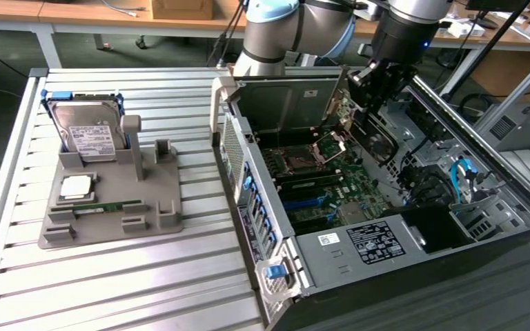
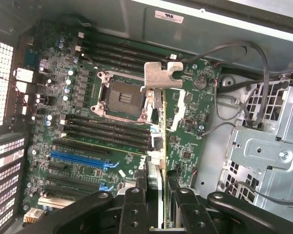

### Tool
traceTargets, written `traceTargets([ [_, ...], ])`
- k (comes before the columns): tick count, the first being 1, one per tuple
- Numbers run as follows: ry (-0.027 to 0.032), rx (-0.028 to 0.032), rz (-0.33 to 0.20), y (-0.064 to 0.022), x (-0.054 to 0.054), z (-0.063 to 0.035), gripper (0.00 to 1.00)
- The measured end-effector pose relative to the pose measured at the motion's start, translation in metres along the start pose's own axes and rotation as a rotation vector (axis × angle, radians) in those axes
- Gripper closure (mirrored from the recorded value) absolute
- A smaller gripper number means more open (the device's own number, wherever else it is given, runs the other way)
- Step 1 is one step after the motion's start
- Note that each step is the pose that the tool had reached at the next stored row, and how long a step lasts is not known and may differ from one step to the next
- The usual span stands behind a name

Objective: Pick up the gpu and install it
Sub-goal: 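Insert the gpu into the slot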

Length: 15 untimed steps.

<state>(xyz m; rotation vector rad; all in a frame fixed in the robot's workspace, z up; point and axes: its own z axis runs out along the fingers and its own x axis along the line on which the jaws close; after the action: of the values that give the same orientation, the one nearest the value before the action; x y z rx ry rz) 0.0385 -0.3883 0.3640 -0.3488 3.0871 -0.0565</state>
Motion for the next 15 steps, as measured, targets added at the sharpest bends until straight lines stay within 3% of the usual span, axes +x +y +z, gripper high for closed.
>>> traceTargets([
  [15, -0.0011, -0.0008, -0.027, 0.0000, 0.0000, 0.0000, 0.73],
])
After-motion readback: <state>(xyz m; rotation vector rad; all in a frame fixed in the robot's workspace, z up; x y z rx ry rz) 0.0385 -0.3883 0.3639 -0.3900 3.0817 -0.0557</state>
